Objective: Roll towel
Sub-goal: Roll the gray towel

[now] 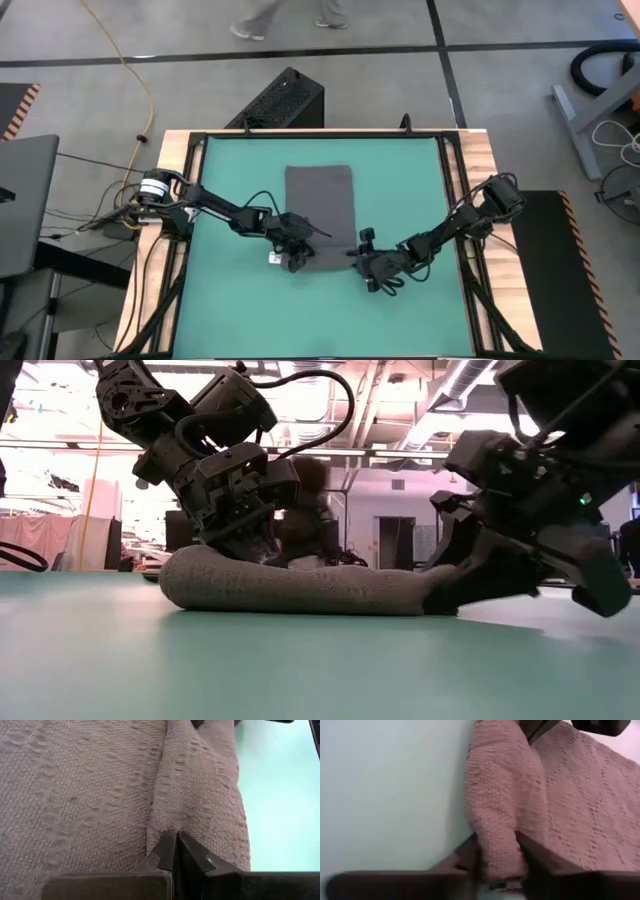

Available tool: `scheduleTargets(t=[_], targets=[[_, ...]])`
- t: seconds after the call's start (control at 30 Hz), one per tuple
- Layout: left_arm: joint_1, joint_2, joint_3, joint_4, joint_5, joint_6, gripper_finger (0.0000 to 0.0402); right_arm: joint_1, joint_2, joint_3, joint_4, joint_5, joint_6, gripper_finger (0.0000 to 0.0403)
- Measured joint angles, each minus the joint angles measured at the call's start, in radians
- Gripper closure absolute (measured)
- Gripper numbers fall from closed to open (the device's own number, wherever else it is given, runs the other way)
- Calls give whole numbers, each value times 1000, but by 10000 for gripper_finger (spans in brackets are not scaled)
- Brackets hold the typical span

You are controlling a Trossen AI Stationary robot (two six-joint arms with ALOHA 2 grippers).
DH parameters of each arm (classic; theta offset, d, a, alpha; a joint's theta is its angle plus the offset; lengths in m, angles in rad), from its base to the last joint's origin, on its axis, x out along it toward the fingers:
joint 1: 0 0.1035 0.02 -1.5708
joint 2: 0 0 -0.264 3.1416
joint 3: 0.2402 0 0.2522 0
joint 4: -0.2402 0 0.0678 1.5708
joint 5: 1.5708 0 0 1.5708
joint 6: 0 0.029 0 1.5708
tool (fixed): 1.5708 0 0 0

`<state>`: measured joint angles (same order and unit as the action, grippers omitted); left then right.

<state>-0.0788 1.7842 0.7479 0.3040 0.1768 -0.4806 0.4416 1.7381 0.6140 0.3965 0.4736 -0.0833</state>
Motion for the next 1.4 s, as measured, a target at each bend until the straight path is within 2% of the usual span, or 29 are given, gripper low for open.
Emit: scheduleTargets(t=[0.1,0.13,0.33,0.47,0.6,0.73,0.87,1.07,1.23,1.4], targets=[[0,-20,0,0,2,22,401,-15,-6,1,6,-62,30,356],[0,-31,-2,-4,2,33,401,-21,-6,1,7,-86,40,369],[-2,-121,-2,-8,-18,80,401,-76,-7,2,23,-317,202,360],[-14,-131,-2,-5,-33,85,401,-95,-7,0,36,-427,307,359],[-49,-130,0,-48,-69,87,401,-90,-4,-57,198,-532,414,361],[-93,-130,0,-88,-93,77,401,-91,-11,-163,405,-550,578,362],[-137,-130,-1,-81,-114,69,401,-89,-13,-233,504,-562,738,362],[-155,-133,0,-72,-188,79,375,-97,-14,-215,498,-580,834,362],[-145,-175,0,-106,-198,88,337,-146,-13,-176,464,-662,943,362],[-136,-235,0,-150,-290,95,322,-204,-14,-169,437,-724,1011,362]])
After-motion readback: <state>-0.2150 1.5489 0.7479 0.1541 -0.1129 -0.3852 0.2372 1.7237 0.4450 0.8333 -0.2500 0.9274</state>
